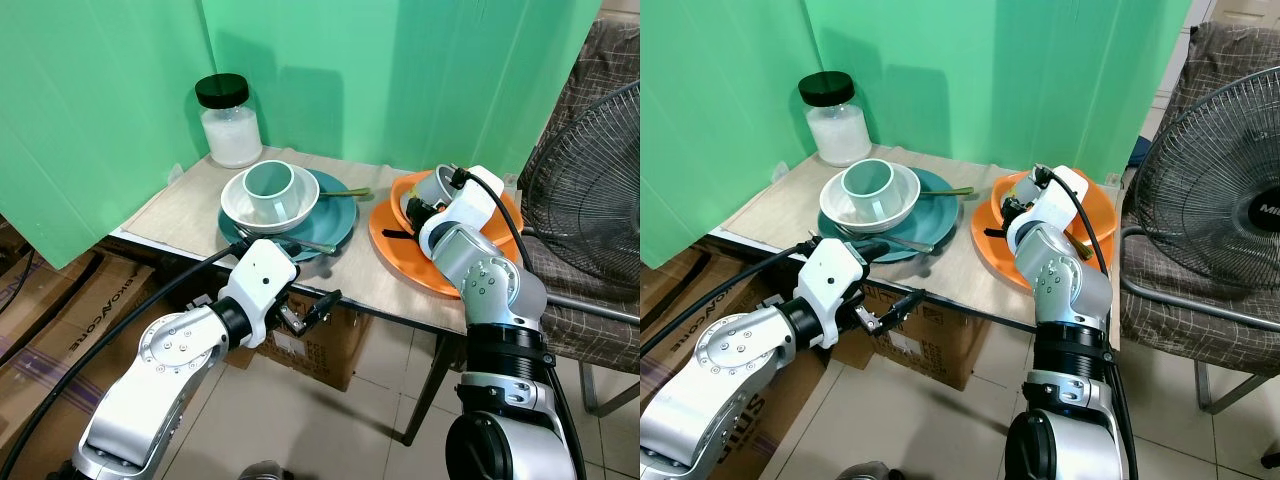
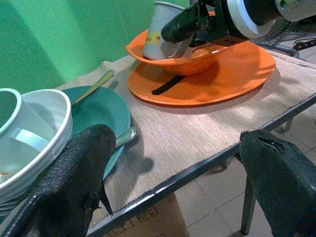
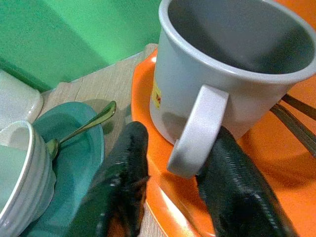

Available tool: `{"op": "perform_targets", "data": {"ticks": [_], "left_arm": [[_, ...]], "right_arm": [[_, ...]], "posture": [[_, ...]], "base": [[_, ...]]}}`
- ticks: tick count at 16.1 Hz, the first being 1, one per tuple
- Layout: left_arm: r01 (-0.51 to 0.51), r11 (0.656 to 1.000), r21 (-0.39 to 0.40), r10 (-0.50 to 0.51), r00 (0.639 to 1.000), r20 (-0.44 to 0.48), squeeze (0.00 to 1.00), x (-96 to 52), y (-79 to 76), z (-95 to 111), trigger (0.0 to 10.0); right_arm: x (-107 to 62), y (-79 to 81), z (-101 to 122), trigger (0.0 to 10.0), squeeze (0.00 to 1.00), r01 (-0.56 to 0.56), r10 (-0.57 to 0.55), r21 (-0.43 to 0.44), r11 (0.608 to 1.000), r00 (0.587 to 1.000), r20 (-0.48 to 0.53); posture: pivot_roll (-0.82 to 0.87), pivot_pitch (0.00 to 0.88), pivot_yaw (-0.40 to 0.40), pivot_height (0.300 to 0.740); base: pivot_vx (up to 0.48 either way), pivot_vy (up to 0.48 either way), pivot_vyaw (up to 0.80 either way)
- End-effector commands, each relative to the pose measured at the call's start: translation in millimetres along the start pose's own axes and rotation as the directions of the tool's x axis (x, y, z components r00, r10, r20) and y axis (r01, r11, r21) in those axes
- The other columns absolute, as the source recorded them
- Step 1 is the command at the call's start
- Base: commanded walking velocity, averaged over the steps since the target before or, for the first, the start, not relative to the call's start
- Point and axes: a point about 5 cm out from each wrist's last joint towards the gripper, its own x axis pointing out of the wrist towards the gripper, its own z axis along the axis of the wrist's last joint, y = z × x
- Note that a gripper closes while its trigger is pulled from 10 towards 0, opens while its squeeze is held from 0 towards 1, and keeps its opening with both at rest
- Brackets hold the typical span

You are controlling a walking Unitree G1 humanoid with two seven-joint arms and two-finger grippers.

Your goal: Setting the table

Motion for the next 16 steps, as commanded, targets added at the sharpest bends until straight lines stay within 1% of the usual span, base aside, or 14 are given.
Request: {"op": "perform_targets", "data": {"ticks": [1,6,10,12,13,15,16], "left_arm": [[0.010,1.000,0.016,-0.010,1.000,-0.003,0.00,-0.1,-0.9,0.4,10.0],[0.014,1.000,0.020,-0.014,1.000,-0.003,0.00,1.1,-1.1,0.2,10.0],[0.019,0.999,0.026,-0.019,1.000,0.001,0.00,4.3,-0.9,1.5,10.0],[0.019,0.999,0.036,-0.019,1.000,0.010,0.00,6.6,1.6,3.1,10.0],[0.019,0.999,0.044,-0.019,1.000,0.015,0.00,7.0,3.2,4.1,10.0],[-0.012,0.999,0.053,0.011,1.000,0.028,0.00,6.9,9.2,6.2,10.0],[-0.060,0.997,0.051,0.058,0.997,0.046,0.00,7.0,14.4,7.4,10.0]], "right_arm": [[0.3,5.0,0.7,0.0,0.00,-0.020,0.020,-0.003,1.000,1.000,0.002],[0.3,3.2,3.4,0.0,0.00,-0.022,0.022,0.001,1.000,1.000,0.006],[-2.1,4.1,10.1,0.0,0.00,-0.033,0.033,-0.003,0.999,0.999,0.027],[-9.2,10.7,21.2,0.0,0.00,-0.070,0.074,-0.049,0.996,0.994,0.081],[-17.8,16.8,31.2,0.0,0.00,-0.113,0.126,-0.095,0.989,0.981,0.145],[-33.4,23.3,45.9,0.7,0.00,-0.182,0.220,-0.171,0.968,0.946,0.239],[-46.2,24.1,54.1,0.7,0.00,-0.220,0.285,-0.233,0.947,0.912,0.295]], "posture": [[0.15,0.000,0.040,0.740],[0.15,0.000,0.042,0.740],[0.14,0.000,0.049,0.740],[0.12,0.000,0.062,0.740],[0.12,0.000,0.069,0.740],[0.11,0.000,0.080,0.740],[0.10,0.000,0.087,0.740]], "base": [[0.000,0.000,0.00],[0.000,0.000,0.00],[0.000,0.000,0.00],[0.000,0.000,0.00],[0.000,0.000,0.00],[0.000,0.000,0.00],[0.000,0.000,0.00]]}}
